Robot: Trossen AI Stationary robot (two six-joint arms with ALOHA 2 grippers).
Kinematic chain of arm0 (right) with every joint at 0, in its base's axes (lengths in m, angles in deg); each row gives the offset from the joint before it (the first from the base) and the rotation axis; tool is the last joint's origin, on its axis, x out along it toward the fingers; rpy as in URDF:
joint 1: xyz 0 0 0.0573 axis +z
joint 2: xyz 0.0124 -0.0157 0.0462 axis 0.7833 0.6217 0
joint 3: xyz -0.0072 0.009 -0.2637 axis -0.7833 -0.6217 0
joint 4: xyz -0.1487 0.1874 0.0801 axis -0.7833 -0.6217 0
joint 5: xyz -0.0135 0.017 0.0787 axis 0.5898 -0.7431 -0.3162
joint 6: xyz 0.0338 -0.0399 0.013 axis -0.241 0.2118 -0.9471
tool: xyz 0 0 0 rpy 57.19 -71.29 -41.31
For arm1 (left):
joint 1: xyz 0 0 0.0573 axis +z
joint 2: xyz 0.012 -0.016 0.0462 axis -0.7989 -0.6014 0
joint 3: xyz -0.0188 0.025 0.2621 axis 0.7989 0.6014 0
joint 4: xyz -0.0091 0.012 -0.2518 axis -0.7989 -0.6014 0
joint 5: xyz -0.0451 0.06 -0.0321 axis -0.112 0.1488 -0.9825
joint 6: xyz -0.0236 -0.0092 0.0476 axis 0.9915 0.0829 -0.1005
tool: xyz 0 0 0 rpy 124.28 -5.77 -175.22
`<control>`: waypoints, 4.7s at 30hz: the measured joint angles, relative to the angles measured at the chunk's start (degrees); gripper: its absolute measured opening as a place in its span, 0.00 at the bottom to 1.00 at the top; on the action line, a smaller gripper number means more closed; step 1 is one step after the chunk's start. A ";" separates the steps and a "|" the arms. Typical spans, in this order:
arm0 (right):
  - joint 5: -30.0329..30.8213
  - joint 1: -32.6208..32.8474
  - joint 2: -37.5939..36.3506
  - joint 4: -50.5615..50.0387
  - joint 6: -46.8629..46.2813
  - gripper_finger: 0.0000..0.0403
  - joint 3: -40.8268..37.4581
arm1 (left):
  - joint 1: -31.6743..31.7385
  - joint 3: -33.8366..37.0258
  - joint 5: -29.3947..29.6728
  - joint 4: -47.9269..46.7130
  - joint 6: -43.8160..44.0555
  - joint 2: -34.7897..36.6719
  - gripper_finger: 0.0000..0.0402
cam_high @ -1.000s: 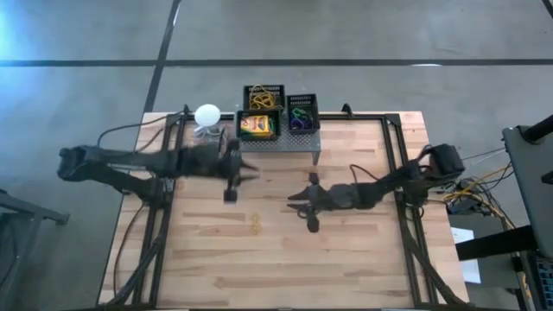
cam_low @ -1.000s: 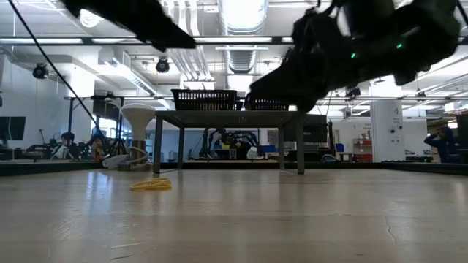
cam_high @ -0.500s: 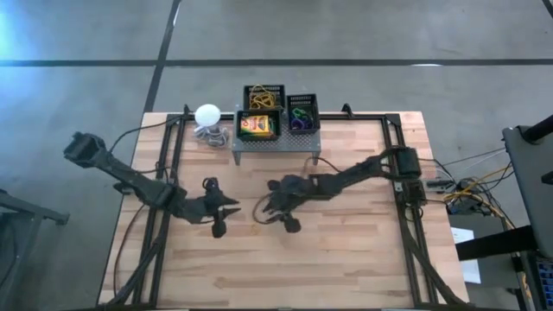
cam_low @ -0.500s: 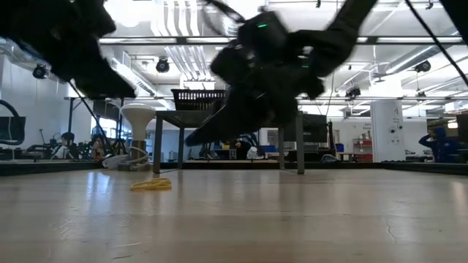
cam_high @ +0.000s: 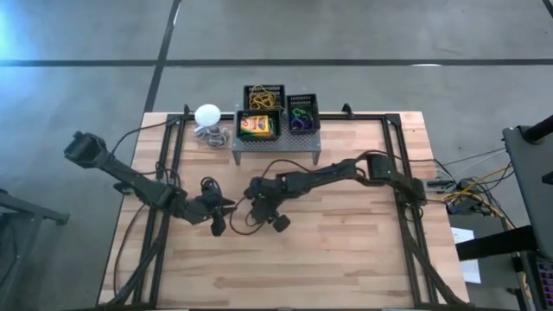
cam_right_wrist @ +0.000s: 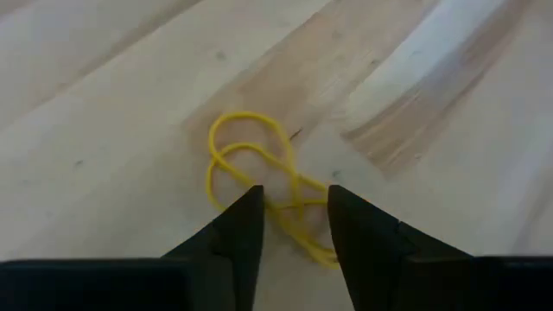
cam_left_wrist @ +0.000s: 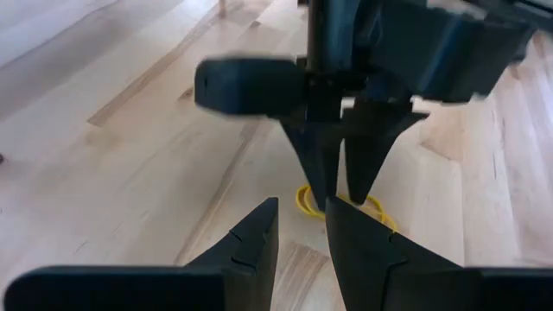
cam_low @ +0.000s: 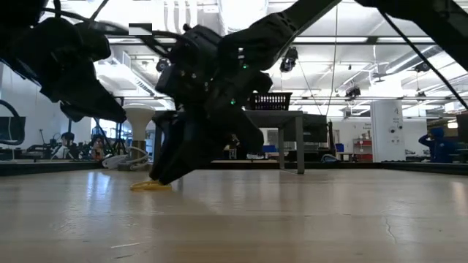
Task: Pick & Place Office Desk Supplies
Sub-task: Put the yellow rubber band into the top left black bin on the shelf
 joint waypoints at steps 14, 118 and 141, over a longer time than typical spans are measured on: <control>-0.18 -1.61 1.59 -12.01 0.02 0.03 4.57 | 0.00 0.04 -0.02 0.25 0.71 -0.04 0.26; 16.01 -1.48 -46.16 52.98 -49.52 0.14 -64.60 | 49.60 -84.42 -36.08 -59.25 -66.06 -32.22 0.00; 21.76 -1.50 -46.16 53.46 -51.31 0.13 -62.40 | 76.18 -77.09 -68.25 -36.48 -66.98 -32.20 0.00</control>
